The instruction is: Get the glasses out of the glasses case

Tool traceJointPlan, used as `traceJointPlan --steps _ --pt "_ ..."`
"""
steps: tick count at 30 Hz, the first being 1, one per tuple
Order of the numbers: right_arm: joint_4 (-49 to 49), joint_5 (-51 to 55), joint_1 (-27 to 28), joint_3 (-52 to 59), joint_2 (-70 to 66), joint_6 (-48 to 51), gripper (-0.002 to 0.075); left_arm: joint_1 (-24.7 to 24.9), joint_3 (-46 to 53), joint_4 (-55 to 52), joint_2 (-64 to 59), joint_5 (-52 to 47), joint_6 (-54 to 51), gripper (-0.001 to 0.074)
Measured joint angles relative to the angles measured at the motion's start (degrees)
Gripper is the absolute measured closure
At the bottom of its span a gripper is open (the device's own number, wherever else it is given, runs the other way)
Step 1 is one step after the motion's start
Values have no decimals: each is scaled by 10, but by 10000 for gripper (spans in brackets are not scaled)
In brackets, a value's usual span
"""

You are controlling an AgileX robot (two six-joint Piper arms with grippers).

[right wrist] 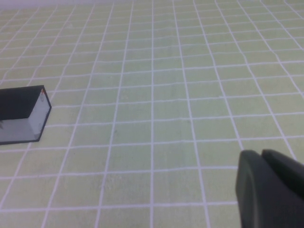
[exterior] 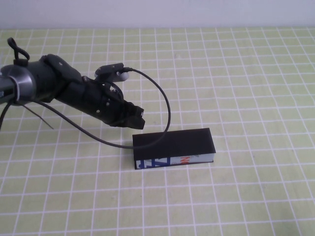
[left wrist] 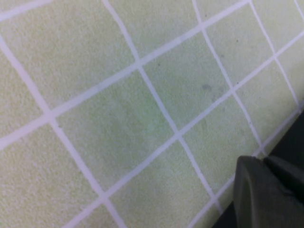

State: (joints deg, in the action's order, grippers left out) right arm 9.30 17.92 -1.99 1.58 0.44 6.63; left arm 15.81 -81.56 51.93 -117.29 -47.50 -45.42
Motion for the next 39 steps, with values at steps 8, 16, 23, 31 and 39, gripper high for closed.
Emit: traceJointPlan --steps 8,16,23,31,39 --pt "61 -90 0 0 0 0 743 0 -1 -18 -12 2 9 739" --pt "259 -165 0 0 0 0 743 0 -1 -26 -22 6 11 739" --pt "344 -23 0 -73 -45 -2 743 0 -1 -32 -24 14 14 739" --pt "318 218 0 -266 -302 113 743 0 -1 -33 -24 16 18 739" --pt "354 279 -14 -400 -561 263 743 0 -1 -35 -24 16 22 739"
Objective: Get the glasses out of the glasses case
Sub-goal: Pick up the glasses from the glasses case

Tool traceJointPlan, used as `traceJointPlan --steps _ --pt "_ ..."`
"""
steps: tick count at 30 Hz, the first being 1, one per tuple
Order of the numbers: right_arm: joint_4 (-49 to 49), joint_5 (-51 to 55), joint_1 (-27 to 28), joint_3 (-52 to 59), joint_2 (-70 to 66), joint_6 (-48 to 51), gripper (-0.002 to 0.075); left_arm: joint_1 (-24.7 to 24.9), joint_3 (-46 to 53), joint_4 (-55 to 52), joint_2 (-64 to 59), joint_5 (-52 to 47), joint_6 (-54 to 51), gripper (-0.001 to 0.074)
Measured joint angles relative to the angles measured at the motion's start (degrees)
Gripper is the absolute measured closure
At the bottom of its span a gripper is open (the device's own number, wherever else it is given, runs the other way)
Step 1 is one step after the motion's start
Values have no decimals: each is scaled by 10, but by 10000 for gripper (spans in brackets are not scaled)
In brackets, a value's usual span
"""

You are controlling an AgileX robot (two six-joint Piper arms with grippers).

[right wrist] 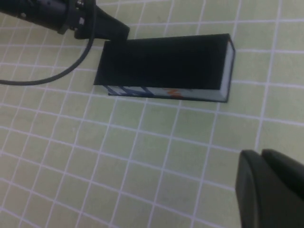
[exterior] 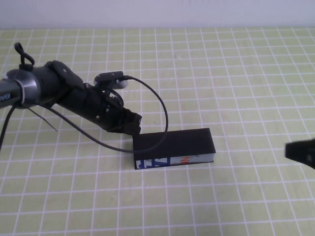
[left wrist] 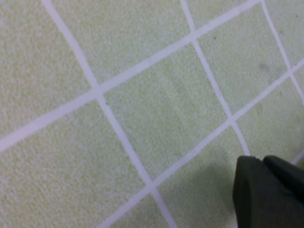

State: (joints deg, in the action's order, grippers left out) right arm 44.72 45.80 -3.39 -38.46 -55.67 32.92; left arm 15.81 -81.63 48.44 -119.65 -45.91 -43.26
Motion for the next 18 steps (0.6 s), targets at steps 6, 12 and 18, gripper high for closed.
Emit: traceJointPlan --steps 6,12,18 --pt "-20 -46 -135 -80 -130 27 743 0 0 0 0 0 0 739" --pt "-187 -100 -305 -171 -251 56 743 0 0 0 0 0 0 739" --pt "-351 -115 -370 -236 -345 72 701 0 0 0 0 0 0 739"
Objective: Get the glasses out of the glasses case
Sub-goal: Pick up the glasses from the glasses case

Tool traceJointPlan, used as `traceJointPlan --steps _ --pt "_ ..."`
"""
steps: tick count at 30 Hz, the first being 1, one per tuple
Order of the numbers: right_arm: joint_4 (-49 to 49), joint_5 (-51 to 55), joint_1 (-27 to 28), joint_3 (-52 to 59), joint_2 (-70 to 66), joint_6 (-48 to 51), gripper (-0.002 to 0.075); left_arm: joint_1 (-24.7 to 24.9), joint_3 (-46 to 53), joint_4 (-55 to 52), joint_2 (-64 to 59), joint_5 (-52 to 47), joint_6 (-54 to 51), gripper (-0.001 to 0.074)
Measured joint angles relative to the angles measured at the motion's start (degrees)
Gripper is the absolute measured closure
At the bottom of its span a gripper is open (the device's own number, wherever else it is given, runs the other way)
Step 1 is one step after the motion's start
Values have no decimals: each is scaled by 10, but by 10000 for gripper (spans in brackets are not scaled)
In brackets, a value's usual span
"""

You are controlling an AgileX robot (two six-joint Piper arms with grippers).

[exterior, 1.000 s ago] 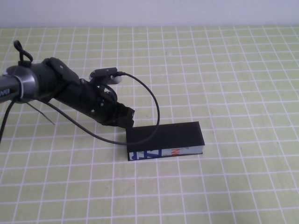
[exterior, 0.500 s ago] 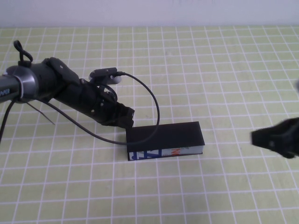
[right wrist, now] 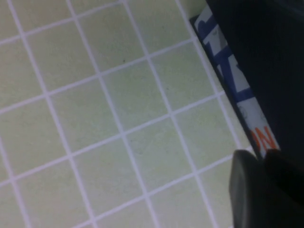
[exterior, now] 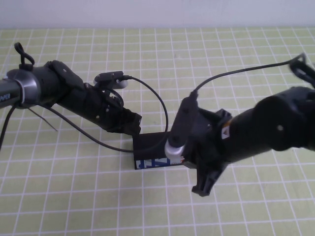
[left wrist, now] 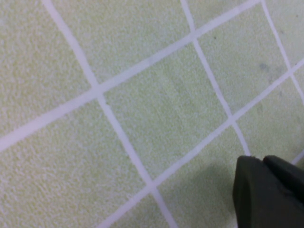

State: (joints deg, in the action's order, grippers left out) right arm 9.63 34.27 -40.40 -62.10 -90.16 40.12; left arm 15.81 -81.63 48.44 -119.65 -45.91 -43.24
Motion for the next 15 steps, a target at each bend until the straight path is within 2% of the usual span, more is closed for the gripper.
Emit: traceJointPlan --steps 8,15 --pt "-30 -72 -3 -24 -67 98 468 0 0 -1 0 -1 1 739" --pt "-37 -131 -3 -25 -109 166 420 0 0 -1 0 -10 5 739"
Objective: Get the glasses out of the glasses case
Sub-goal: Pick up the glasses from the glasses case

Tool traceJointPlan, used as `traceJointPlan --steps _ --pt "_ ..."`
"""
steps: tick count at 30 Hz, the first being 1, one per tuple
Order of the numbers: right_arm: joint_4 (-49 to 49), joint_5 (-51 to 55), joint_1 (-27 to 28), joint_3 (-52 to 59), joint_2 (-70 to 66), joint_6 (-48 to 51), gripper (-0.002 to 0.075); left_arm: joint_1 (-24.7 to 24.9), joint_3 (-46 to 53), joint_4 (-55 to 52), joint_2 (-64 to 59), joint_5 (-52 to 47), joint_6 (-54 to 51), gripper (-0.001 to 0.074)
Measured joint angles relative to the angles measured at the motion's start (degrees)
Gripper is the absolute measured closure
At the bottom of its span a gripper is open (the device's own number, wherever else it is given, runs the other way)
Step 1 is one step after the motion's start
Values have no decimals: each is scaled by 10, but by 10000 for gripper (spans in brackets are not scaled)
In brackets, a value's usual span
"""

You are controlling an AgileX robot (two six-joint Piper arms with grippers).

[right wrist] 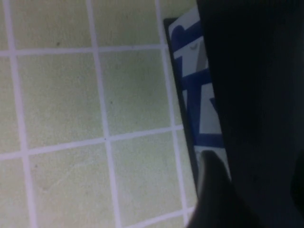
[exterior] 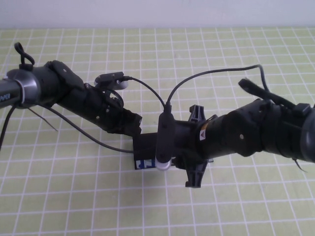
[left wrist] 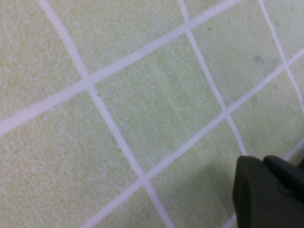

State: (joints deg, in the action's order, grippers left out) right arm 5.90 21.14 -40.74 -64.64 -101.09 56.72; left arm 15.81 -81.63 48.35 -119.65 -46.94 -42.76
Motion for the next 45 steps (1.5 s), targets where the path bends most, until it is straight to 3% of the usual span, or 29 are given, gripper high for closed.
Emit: traceJointPlan --steps 17,20,23,25,33,45 --pt "-67 -90 0 -5 -58 8 426 0 0 -6 0 0 -3 739" --pt "-72 -93 0 -5 -59 10 489 0 0 -6 0 1 -5 739" --pt "-76 -93 -1 -6 -58 14 624 -1 -1 -6 0 8 -6 739" --pt "-76 -91 -1 -6 -51 14 668 -1 -2 -7 0 10 -7 739" --pt "-77 -90 -1 -6 -12 13 713 -1 -3 -8 0 -6 -7 739" --pt "-46 -94 3 -6 -9 13 720 -1 -14 -9 12 -16 -10 739"
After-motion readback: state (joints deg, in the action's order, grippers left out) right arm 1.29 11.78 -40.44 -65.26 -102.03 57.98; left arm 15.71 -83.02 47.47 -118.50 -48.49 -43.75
